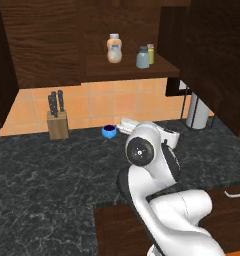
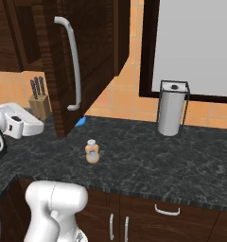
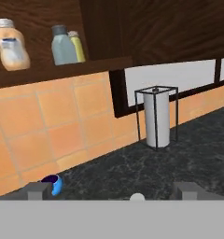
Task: Put the shaker and condiment bottle from the counter next to their counterparts in the cabinet.
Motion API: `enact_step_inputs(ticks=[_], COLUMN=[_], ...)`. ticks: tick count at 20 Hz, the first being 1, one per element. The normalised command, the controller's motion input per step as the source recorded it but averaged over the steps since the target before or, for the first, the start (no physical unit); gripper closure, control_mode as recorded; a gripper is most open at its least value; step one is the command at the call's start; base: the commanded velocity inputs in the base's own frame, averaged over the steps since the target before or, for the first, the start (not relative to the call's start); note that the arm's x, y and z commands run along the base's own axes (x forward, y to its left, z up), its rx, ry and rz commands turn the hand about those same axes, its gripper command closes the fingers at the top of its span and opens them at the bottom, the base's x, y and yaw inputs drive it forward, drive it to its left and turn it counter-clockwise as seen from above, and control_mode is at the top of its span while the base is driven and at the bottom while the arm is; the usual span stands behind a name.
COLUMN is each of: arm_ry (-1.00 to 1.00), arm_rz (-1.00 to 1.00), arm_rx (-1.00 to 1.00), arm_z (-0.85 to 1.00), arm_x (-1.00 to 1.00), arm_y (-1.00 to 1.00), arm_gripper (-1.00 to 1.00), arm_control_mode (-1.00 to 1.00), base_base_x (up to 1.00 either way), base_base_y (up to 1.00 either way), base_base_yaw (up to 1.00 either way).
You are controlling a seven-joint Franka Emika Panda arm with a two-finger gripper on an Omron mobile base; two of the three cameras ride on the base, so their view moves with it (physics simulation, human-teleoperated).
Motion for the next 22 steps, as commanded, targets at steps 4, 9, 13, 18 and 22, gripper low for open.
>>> enact_step_inputs(ticks=[4,9,13,18,22], arm_ry=[0.0,-0.01,-0.08,-0.05,-0.15], arm_rz=[0.0,0.0,0.0,0.04,0.04], arm_rx=[0.0,0.0,0.02,0.03,0.01], arm_z=[-0.94,-0.81,-0.81,-0.84,-0.99], arm_x=[0.03,0.04,0.17,0.33,0.24], arm_y=[0.0,-0.27,-0.58,-0.47,-0.51], arm_gripper=[-1.0,-1.0,-1.0,-1.0,-1.0], arm_control_mode=[-1.0,-1.0,-1.0,-1.0,-1.0], base_base_x=[0.0,0.0,0.0,0.0,0.0], base_base_y=[0.0,0.0,0.0,0.0,0.0], base_base_yaw=[0.0,0.0,0.0,0.0,0.0])
